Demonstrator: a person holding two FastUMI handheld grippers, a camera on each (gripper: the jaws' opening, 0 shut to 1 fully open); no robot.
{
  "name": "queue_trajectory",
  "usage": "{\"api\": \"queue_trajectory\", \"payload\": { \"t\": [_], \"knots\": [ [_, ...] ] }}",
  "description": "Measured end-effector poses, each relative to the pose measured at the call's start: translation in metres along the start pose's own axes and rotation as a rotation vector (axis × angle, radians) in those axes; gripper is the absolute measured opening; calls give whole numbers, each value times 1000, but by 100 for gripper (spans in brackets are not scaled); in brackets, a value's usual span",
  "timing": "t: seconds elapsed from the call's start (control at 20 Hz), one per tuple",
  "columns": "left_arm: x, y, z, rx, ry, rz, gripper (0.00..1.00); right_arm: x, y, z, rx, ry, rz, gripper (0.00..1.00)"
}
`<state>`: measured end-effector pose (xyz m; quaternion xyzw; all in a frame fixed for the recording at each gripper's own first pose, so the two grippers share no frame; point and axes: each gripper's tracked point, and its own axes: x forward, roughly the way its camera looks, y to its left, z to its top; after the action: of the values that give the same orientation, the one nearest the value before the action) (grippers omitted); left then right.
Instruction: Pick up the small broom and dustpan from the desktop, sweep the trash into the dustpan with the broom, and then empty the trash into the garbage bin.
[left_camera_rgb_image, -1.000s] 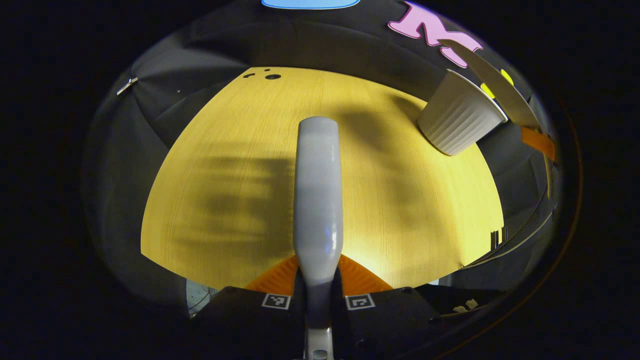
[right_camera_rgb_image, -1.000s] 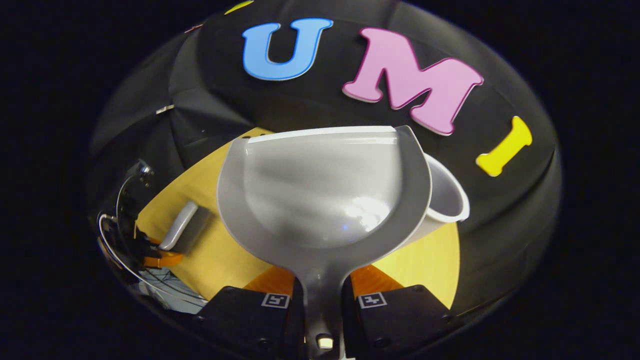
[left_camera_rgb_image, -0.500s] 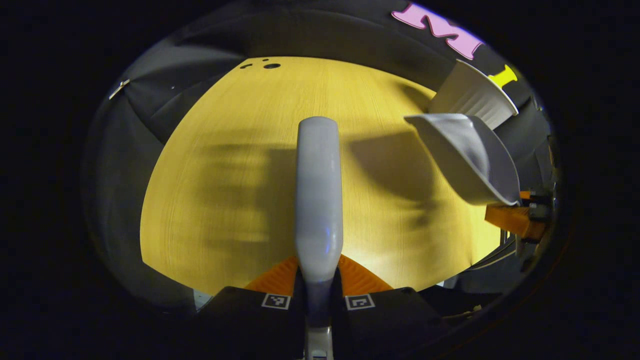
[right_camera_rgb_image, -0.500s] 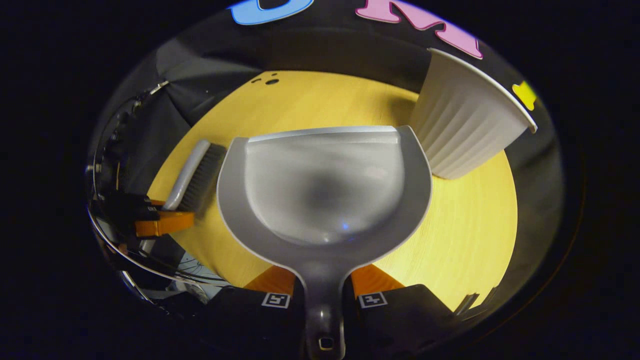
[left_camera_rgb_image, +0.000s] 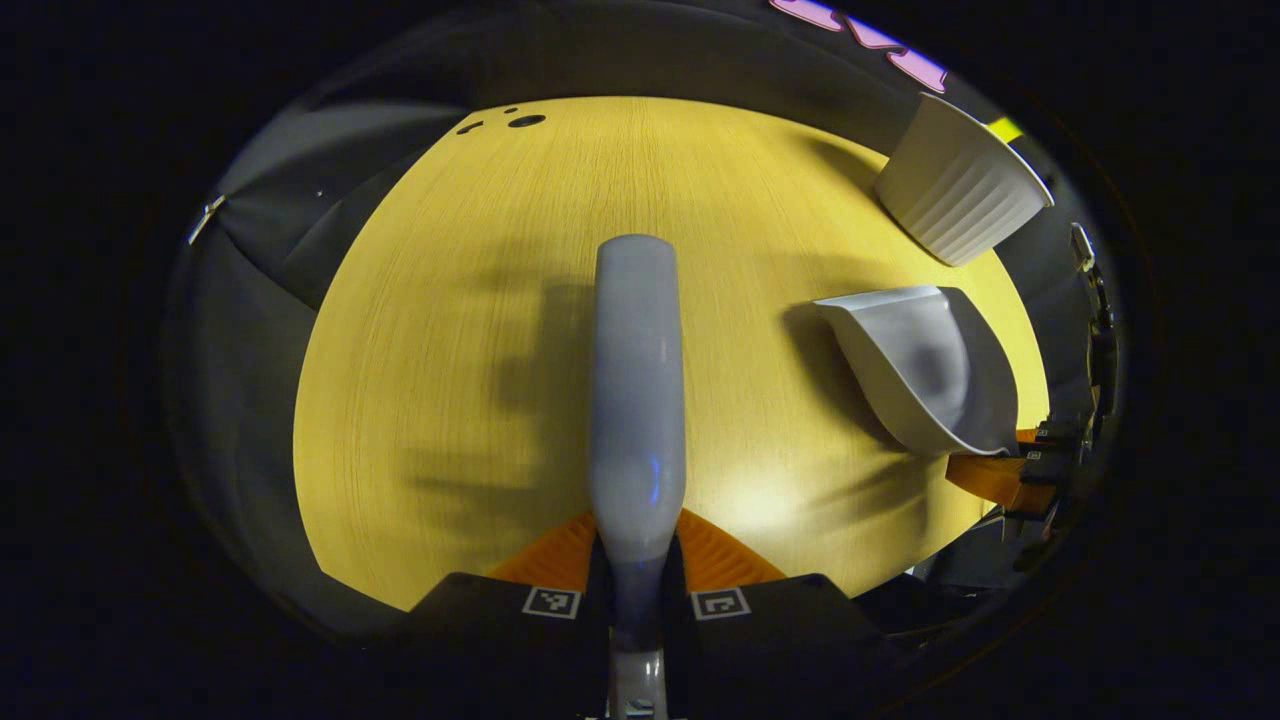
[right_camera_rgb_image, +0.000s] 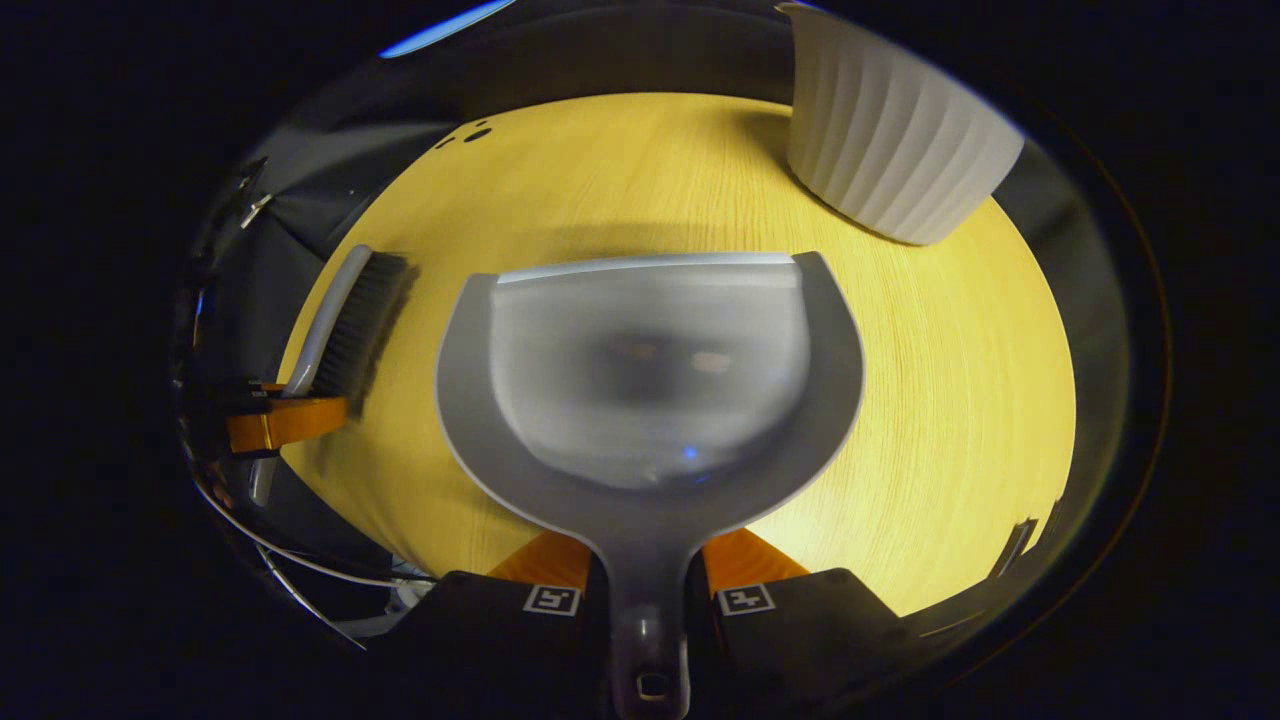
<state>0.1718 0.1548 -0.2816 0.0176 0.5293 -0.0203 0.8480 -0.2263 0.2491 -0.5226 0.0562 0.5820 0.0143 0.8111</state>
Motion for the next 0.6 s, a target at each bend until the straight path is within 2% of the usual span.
{"api": "queue_trajectory", "payload": {
  "t": [0.15,0.2,0.35,0.4,0.5,0.55,0.6],
  "knots": [
    [3,1,0,-5,14,-4,26,2,-1,0,15,-3,-8,35],
    [4,0,1,-10,24,-11,30,2,0,0,14,-1,-13,36],
    [8,0,7,-11,32,-9,24,2,11,1,50,3,20,37],
    [9,-1,9,2,30,2,28,3,14,2,63,6,28,37],
    [9,-2,12,23,20,19,25,6,16,5,72,11,39,40],
    [9,0,16,34,12,27,31,7,16,5,78,14,46,42],
    [8,1,19,45,4,32,31,5,19,5,83,12,54,46]
  ]
}}
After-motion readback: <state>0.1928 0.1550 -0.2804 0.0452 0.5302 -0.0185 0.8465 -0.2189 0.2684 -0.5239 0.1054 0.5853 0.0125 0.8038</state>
